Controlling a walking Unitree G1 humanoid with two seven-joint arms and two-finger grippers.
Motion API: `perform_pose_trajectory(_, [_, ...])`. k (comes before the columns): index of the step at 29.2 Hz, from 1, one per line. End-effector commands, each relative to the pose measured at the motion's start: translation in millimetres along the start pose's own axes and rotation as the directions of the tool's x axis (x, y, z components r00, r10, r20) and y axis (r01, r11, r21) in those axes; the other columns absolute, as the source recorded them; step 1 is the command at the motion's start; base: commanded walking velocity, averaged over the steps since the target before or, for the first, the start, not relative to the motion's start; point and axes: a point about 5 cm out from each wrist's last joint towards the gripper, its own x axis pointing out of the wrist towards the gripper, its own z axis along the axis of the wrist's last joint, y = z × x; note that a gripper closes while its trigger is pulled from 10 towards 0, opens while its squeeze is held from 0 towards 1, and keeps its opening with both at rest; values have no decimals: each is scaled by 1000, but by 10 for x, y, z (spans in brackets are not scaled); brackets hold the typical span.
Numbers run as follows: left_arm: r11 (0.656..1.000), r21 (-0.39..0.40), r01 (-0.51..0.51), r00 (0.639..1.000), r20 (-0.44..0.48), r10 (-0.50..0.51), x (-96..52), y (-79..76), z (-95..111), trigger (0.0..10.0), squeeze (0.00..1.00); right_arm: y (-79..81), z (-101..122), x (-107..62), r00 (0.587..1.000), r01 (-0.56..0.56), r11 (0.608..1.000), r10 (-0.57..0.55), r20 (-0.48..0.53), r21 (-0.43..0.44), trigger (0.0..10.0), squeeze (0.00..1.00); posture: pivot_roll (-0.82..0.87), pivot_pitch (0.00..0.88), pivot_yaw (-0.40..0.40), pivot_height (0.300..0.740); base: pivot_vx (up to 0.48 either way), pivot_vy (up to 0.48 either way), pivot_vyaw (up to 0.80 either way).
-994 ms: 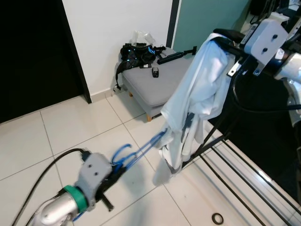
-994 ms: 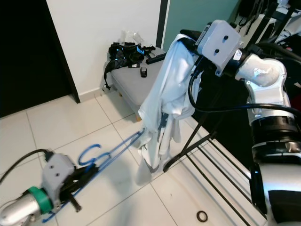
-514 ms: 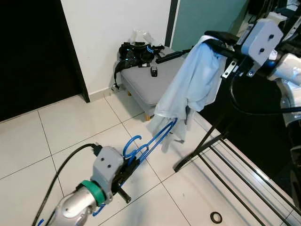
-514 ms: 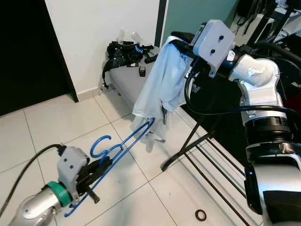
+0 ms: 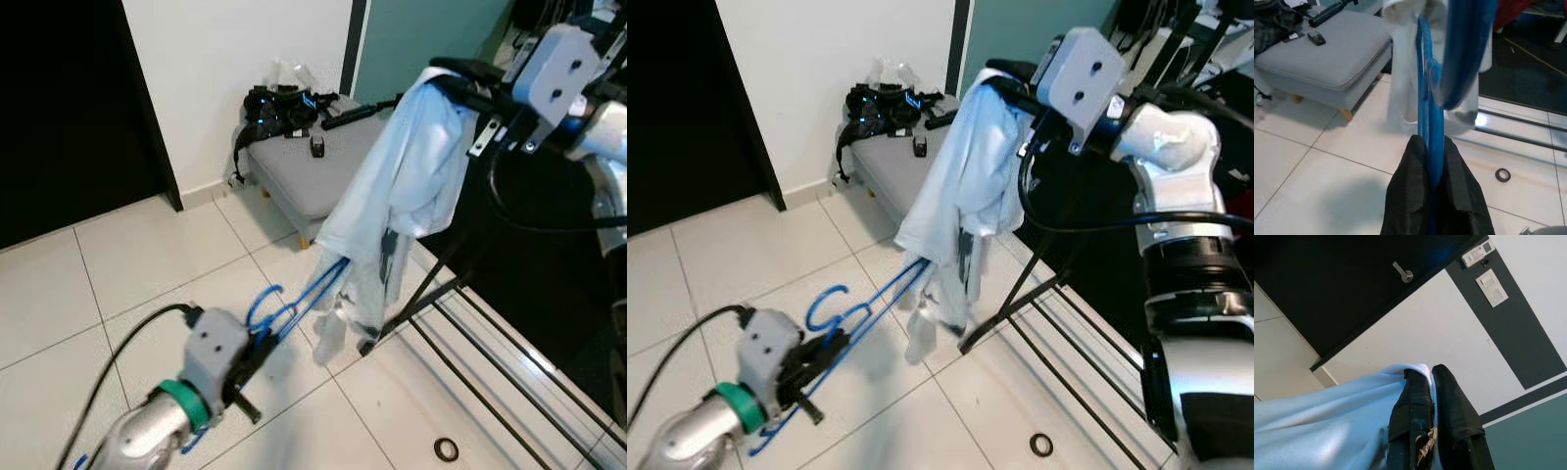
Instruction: Hang hanger
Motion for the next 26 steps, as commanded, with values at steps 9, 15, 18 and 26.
perform_pose_trajectory(9, [990,-143,12,998,65,-3,198,-144,26,10000,0,-70,168,57,994,-4,1000,2,105,21,10000,0,-163,195,-1,740,0,0,0])
perform_pose_trajectory(15, [969,-241,46,994,111,-20,344,-249,66,10000,0,-97,175,75,994,1,999,-5,110,35,10000,0,-176,186,-17,740,0,0,0])
perform_pose_trajectory(18, [940,-332,79,985,168,-24,415,-294,154,10000,0,-173,165,73,995,29,998,-33,97,48,10000,0,-184,183,-21,740,0,0,0])
perform_pose_trajectory(26, [863,-491,120,939,337,61,316,-136,508,10000,0,-579,78,-93,973,228,974,-228,-39,-6,10000,0,-181,186,-39,740,0,0,0])
